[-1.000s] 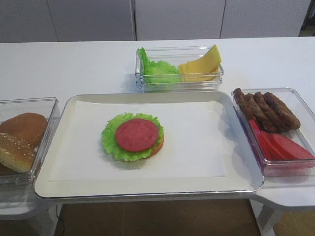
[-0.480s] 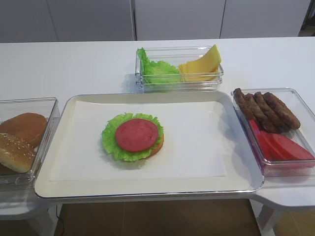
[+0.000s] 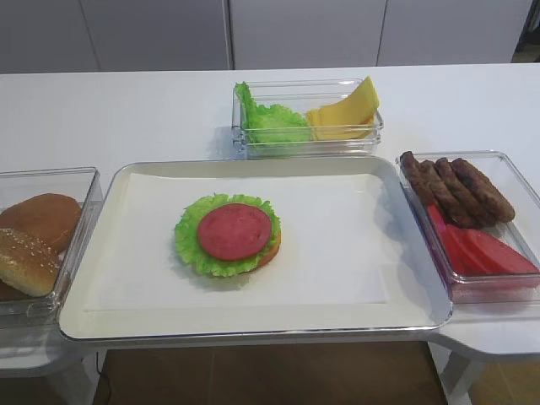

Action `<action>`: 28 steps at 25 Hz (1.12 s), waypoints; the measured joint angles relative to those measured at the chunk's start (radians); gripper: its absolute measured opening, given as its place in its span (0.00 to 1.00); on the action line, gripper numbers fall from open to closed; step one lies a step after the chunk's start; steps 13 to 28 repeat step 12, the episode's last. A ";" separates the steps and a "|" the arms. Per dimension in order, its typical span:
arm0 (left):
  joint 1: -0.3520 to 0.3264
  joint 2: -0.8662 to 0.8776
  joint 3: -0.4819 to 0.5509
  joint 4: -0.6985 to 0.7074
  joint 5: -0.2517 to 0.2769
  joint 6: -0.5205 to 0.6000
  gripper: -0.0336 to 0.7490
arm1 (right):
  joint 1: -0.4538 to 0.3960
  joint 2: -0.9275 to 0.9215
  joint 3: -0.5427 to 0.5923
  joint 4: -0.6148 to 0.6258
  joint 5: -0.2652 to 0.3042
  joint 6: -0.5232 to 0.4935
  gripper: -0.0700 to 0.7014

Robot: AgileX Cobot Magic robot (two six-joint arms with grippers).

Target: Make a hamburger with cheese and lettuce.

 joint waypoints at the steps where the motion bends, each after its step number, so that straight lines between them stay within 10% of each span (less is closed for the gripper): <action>1: 0.000 0.000 0.000 0.000 0.000 0.000 0.56 | 0.000 0.000 0.000 0.000 0.000 0.000 0.60; 28: 0.000 0.000 0.000 0.000 0.000 0.000 0.56 | 0.000 0.000 0.000 0.000 -0.002 0.000 0.60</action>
